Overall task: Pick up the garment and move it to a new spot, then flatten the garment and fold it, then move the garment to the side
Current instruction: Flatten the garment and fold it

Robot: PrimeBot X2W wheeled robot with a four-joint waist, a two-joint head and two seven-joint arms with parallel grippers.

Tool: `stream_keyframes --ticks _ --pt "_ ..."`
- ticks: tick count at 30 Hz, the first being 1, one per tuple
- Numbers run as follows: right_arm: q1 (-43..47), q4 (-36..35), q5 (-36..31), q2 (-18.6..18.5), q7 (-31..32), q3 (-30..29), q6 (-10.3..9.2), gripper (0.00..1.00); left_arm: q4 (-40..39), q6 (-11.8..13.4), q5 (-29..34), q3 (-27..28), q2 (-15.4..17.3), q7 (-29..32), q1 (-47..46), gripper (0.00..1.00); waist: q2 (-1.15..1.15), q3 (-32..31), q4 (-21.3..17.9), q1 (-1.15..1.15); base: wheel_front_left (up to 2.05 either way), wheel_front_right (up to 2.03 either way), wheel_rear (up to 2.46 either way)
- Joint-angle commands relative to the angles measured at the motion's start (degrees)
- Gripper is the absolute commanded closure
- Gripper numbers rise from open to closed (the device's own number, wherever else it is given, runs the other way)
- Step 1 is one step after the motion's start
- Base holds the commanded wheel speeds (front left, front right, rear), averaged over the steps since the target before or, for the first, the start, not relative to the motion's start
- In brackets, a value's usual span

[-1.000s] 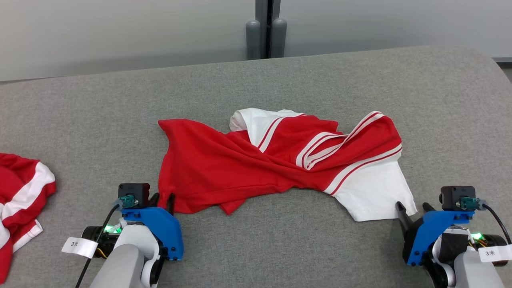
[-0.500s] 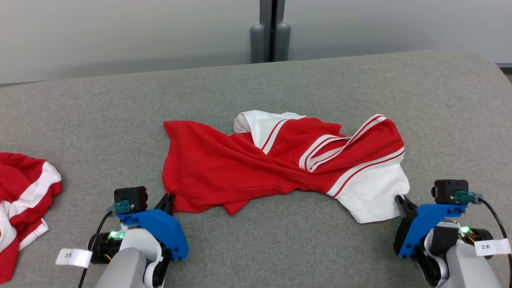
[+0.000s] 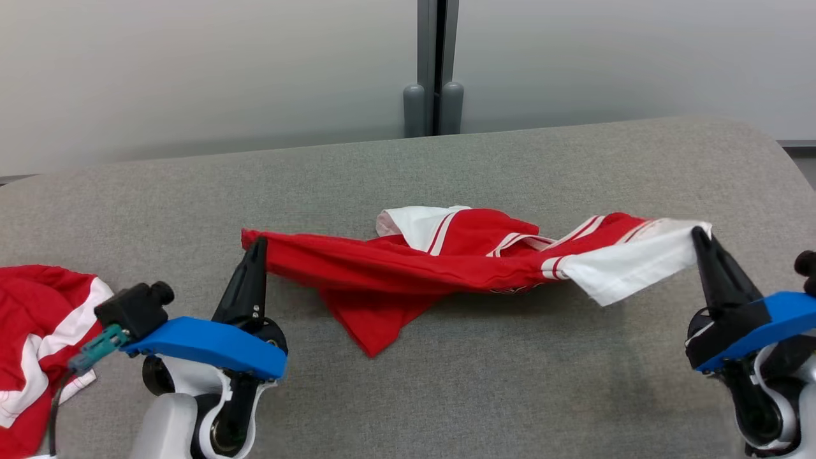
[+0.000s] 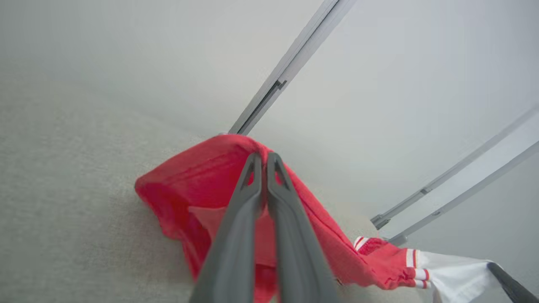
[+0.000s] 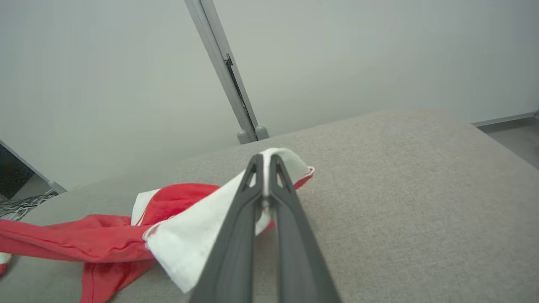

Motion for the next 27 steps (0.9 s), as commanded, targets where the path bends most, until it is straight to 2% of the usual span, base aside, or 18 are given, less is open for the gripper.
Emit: stream_keyframes --ticks 1,4,7,13,18,23,27 --pt "0.67 -1.91 0.11 -0.16 0.41 -0.14 0.01 1.0 -2.07 -0.48 -1.43 0.53 -0.12 0.72 0.7 1.0 0.0 -0.05 -0.14 0.0 0.0 0.0 0.0" --pt "0.8 -8.03 1.21 -0.13 1.93 -0.38 0.01 1.0 -9.53 -0.35 -5.65 1.59 0.31 4.07 1.94 1.0 0.0 0.03 -0.48 0.0 0.0 0.0 0.0" --pt "-0.55 -13.97 1.53 -0.15 3.54 -0.66 0.01 1.0 -17.05 0.98 -8.92 2.87 0.95 7.59 2.53 1.0 0.0 0.25 -0.87 0.0 0.0 0.0 0.0" --pt "-5.11 -24.05 0.75 -0.13 7.15 -1.77 0.01 1.0 -30.68 5.19 -17.76 6.13 1.03 14.2 0.19 1.0 0.0 1.31 -1.13 0.0 0.0 0.0 0.0" --pt "-10.57 -29.16 -1.37 -0.97 10.67 -2.49 0.01 1.0 -35.32 8.76 -20.57 7.19 2.6 18.81 -4.05 1.0 0.0 3.17 -0.7 0.0 0.0 0.0 0.0" --pt "-18.62 -25.65 0.13 -2.26 13.68 -0.92 0.01 1.0 -33.21 11.31 -19.95 7.82 4.97 21.66 -10.12 1.0 0.0 7.51 -1.14 0.0 0.0 0.0 0.0" --pt "-28.99 -15.95 2.3 -3.57 14.03 2.0 0.01 1.0 -27.06 12.26 -17.44 8.88 7.02 21.04 -17.97 1.0 0.0 12.68 -1.98 0.0 0.0 0.0 0.0"
